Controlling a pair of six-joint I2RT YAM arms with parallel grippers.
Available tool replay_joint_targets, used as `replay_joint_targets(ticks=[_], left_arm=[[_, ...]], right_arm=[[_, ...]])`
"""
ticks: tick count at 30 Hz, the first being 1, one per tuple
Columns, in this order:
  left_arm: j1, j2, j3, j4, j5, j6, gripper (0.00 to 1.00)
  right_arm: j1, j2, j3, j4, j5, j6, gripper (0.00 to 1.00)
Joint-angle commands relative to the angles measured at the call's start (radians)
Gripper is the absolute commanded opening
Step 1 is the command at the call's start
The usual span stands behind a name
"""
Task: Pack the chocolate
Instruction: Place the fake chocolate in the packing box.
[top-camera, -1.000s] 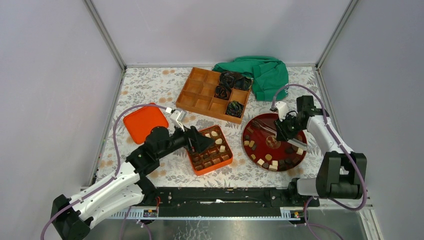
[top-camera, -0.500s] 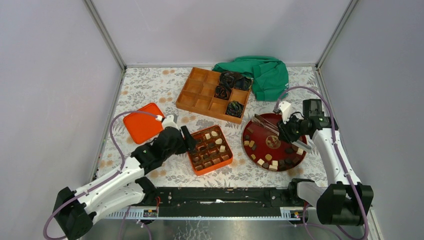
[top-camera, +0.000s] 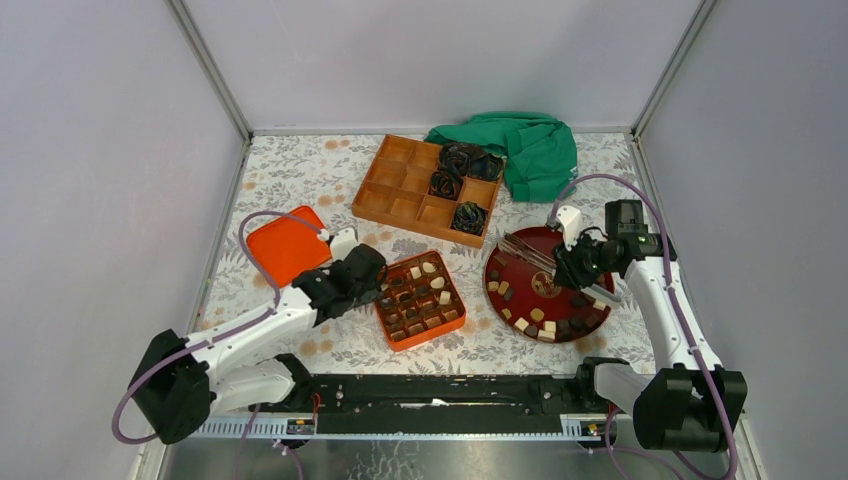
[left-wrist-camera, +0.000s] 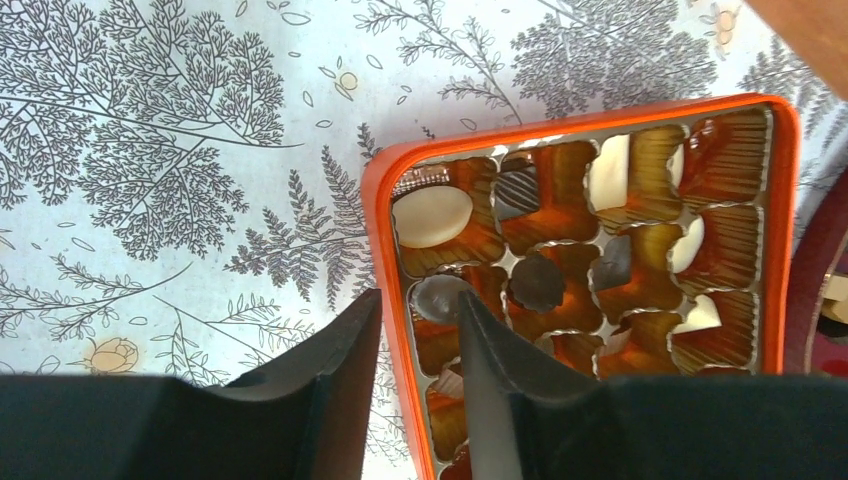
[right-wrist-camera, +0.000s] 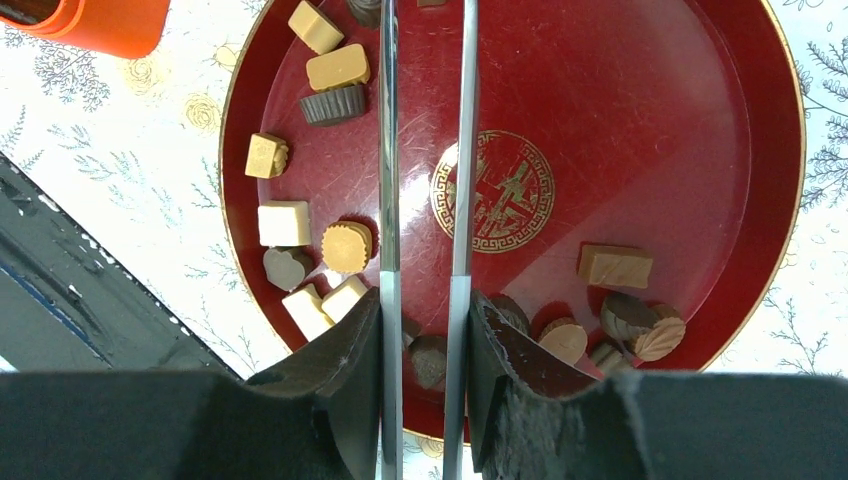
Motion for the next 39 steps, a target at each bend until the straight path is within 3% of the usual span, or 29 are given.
replay_joint_targets(ticks=[1, 15, 20, 26, 30, 39], left_arm=[[0.009, 0.054, 0.031, -0.015, -0.017, -0.02, 0.37], [0.009, 0.152, 0.053, -0.012, 0.031, -0.015, 0.0], [0.006, 0.095, 0.069, -0.006, -0.035, 0.039, 0.0], [-0.049, 0.017, 0.112, 0.0, -0.21, 0.104, 0.0], [-0.117, -0.074, 0.078, 0.131, -0.34, 0.177, 0.0], [-0.153, -0.259, -0.129, 0.584, -0.409, 0.375, 0.0]], right_arm=[[0.007, -0.021, 0.053, -0.015, -0.056, -0.018, 0.0], [0.011, 0.007, 0.156, -0.088, -0.107, -0.042, 0.0], [0.036, 0.019, 0.208, -0.137, -0.154, -0.055, 0.0], [0.107, 0.025, 0.264, -0.167, -0.218, -0.082, 0.0], [0.123, 0.024, 0.303, -0.193, -0.26, -0.116, 0.0], [0.188, -0.011, 0.335, -0.269, -0.332, -0.249, 0.0]])
